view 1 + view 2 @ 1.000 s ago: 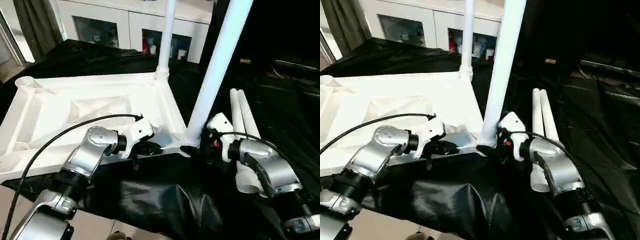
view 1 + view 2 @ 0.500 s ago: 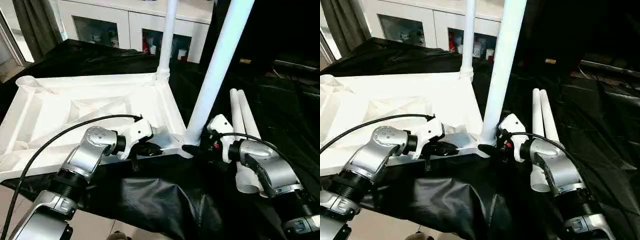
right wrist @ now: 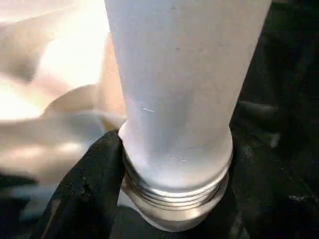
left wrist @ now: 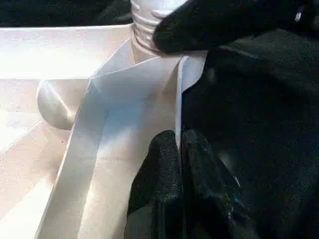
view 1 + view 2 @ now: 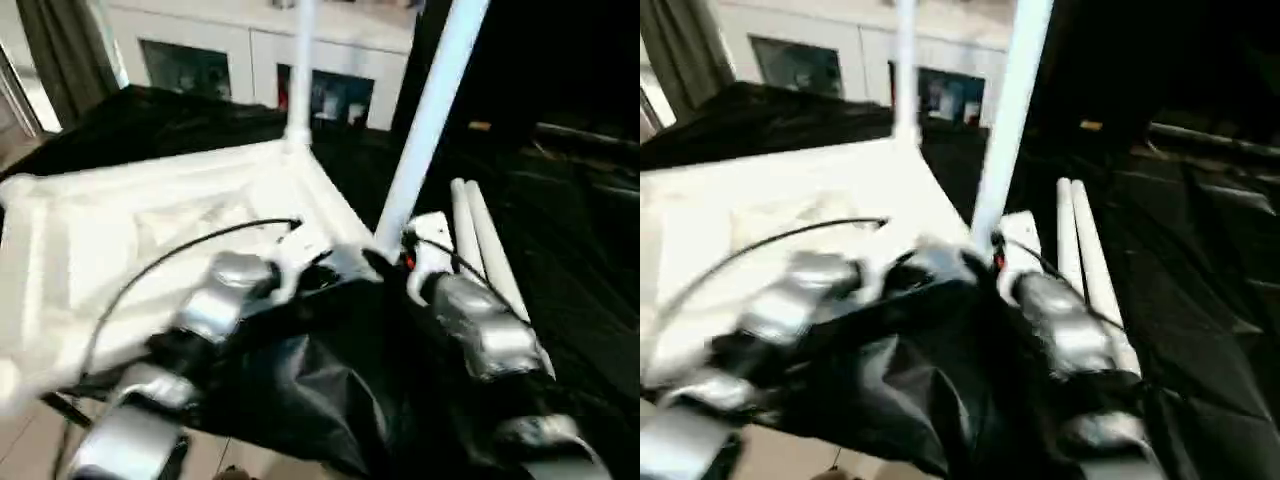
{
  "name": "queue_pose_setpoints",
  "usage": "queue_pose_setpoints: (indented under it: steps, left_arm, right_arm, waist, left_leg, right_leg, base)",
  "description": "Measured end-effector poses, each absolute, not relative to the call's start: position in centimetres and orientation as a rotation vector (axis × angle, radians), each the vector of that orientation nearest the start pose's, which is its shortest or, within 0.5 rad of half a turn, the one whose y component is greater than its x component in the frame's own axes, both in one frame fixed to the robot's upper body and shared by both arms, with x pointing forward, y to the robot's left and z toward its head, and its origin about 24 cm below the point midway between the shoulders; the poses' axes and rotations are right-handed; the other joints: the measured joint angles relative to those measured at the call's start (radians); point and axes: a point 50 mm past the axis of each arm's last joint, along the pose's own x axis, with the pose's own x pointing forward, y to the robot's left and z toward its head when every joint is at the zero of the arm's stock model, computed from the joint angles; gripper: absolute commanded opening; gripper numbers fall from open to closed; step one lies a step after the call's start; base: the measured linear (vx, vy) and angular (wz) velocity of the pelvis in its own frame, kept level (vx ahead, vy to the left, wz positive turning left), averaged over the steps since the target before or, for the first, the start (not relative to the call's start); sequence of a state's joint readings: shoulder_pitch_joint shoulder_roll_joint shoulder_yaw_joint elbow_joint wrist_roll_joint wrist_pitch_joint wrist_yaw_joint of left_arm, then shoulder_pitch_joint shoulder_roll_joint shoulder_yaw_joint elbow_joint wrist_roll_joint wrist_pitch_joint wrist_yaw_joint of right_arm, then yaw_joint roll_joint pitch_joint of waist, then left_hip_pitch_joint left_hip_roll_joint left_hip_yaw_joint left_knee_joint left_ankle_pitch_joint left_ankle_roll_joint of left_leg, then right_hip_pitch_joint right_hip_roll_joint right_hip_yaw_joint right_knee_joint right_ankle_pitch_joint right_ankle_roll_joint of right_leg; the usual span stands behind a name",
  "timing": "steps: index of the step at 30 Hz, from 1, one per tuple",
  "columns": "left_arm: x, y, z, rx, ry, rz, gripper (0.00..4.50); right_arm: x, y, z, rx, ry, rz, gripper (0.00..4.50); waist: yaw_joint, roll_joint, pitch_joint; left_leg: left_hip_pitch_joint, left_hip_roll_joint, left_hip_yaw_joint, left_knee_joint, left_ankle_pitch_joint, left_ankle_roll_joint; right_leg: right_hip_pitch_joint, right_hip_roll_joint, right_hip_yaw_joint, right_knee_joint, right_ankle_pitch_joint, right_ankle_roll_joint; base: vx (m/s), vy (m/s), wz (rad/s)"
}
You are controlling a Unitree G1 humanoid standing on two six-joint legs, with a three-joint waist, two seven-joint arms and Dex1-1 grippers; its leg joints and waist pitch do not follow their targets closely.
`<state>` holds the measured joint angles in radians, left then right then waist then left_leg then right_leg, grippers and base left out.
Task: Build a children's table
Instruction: Rotate leg to tighten
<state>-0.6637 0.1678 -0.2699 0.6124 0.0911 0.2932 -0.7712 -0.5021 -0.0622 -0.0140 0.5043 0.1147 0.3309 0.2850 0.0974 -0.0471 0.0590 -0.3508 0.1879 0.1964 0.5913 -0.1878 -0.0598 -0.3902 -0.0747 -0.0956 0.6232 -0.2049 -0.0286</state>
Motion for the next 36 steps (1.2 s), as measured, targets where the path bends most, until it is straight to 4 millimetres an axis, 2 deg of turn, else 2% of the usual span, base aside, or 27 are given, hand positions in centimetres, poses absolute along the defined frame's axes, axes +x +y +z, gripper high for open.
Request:
queue_pose_setpoints:
  steps: [6,7,8,10,13,20,21,23,30,36]
  left_arm:
    - [34.3,7.0,5.2,0.354,0.43,-0.916,0.0]
    - [34.4,6.9,5.2,0.353,0.43,-0.914,0.0]
    - [34.4,6.9,5.2,0.355,0.429,-0.912,0.0]
    - [34.5,6.9,5.2,0.356,0.425,-0.913,0.0]
    - [34.6,7.1,5.3,0.361,0.42,-0.905,0.0]
    - [34.6,8.6,5.6,0.369,0.412,-0.953,0.0]
    - [34.6,8.9,5.7,0.371,0.412,-0.961,0.0]
    - [34.4,9.5,5.7,0.375,0.41,-0.983,0.0]
    - [32.9,12.1,5.9,0.399,0.405,-1.147,0.0]
    - [31.5,12.3,5.8,0.402,0.414,-1.266,0.0]
  right_arm:
    - [34.5,-10.7,3.6,0.089,0.33,0.251,2.74]
    - [34.6,-10.7,3.6,0.088,0.327,0.248,3.09]
    - [34.7,-10.7,3.7,0.081,0.323,0.246,3.09]
    - [34.7,-10.6,3.7,0.078,0.319,0.246,3.47]
    - [34.7,-10.4,3.8,0.084,0.306,0.274,3.66]
    - [34.1,-11.6,4.2,-0.001,0.302,0.475,4.09]
    - [34.0,-11.8,4.3,-0.014,0.307,0.503,4.33]
    - [33.8,-12.4,4.5,-0.049,0.319,0.565,4.46]
    - [31.9,-14.3,5.1,-0.186,0.373,0.824,4.49]
    - [31.6,-14.6,5.9,-0.196,0.372,0.903,4.49]
  waist:
    - [-0.001,0.0,0.0]
    - [-0.001,0.0,0.0]
    - [-0.002,0.0,0.0]
    - [-0.002,0.0,0.0]
    - [-0.006,0.001,0.0]
    - [-0.008,0.001,0.0]
    - [-0.008,0.001,0.0]
    - [-0.008,0.001,0.0]
    - [-0.003,0.001,0.0]
    - [0.009,0.001,0.0]
  left_leg:
    - [0.001,0.0,0.0,0.0,0.0,0.0]
    - [0.001,0.0,0.0,0.0,0.0,0.0]
    - [0.0,0.0,0.0,-0.001,0.0,0.0]
    - [0.0,0.0,0.0,-0.001,0.0,0.0]
    - [0.0,0.0,0.0,-0.002,0.0,0.0]
    - [-0.001,0.0,0.0,-0.008,0.0,0.0]
    - [-0.001,0.0,0.0,-0.008,0.0,0.0]
    - [-0.002,0.0,0.001,-0.009,0.0,0.0]
    - [-0.003,0.0,0.001,-0.01,0.0,0.002]
    - [-0.003,0.0,0.002,-0.009,0.0,0.001]
  right_leg:
    - [0.003,0.0,0.0,-0.002,0.001,0.0]
    - [0.003,0.0,0.0,-0.003,0.001,-0.001]
    - [0.003,0.0,0.0,-0.003,0.001,-0.001]
    - [0.003,0.0,0.0,-0.004,0.002,-0.001]
    - [0.003,0.0,0.0,-0.005,0.003,-0.002]
    - [0.001,0.001,-0.001,-0.007,0.003,-0.002]
    - [0.001,0.001,-0.001,-0.007,0.003,-0.002]
    - [0.0,0.001,-0.001,-0.007,0.003,-0.002]
    - [-0.001,0.001,-0.001,-0.008,0.002,-0.002]
    - [-0.001,0.001,-0.001,-0.008,0.002,-0.002]
  base:
    - [0.0,0.0,0.0]
    - [0.0,0.0,0.0]
    - [0.0,0.0,0.0]
    - [0.0,0.0,0.0]
    - [0.0,0.0,0.0]
    - [0.0,0.0,0.0]
    - [0.0,0.0,0.0]
    - [0.0,0.0,0.0]
    - [0.0,0.0,0.0]
    - [0.0,0.0,0.0]
